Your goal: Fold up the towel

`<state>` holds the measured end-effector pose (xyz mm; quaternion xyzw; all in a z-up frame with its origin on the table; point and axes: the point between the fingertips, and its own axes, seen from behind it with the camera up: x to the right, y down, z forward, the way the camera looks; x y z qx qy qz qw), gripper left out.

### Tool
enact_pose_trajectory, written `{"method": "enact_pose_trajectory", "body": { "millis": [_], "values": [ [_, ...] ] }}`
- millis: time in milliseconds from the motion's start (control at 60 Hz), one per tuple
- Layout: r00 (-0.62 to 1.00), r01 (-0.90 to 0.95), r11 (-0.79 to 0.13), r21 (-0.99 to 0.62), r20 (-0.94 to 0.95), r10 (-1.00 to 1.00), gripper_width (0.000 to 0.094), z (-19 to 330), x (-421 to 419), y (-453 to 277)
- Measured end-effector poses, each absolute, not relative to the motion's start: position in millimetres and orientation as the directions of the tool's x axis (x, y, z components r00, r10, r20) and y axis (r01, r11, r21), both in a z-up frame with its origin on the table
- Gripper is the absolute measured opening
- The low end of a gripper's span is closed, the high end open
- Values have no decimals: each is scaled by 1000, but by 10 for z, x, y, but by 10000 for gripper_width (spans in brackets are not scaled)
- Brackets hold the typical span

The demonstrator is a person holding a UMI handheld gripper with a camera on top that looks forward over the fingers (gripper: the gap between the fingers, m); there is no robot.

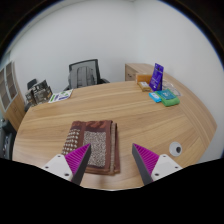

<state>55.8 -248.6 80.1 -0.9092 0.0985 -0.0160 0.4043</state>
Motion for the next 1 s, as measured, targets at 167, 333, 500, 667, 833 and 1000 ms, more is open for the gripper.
{"method": "enact_pose_trajectory", "body": {
  "millis": [167,333,500,667,833,1000],
  "values": [
    [990,-109,-625,-773,-28,-137,857,1315,216,-2857],
    [993,-55,-575,-816,15,-116,857,1845,-152,-3436],
    [992,-25,-557,-830,46,-113,852,2198,-489,-4222],
    [992,-18,-546,-838,52,-114,856,2423,-718,-4841],
    [992,-13,-521,-853,56,-116,856,2594,-836,-5124],
    [992,-20,-506,-862,45,-116,853,2712,-948,-5248]
  ]
}}
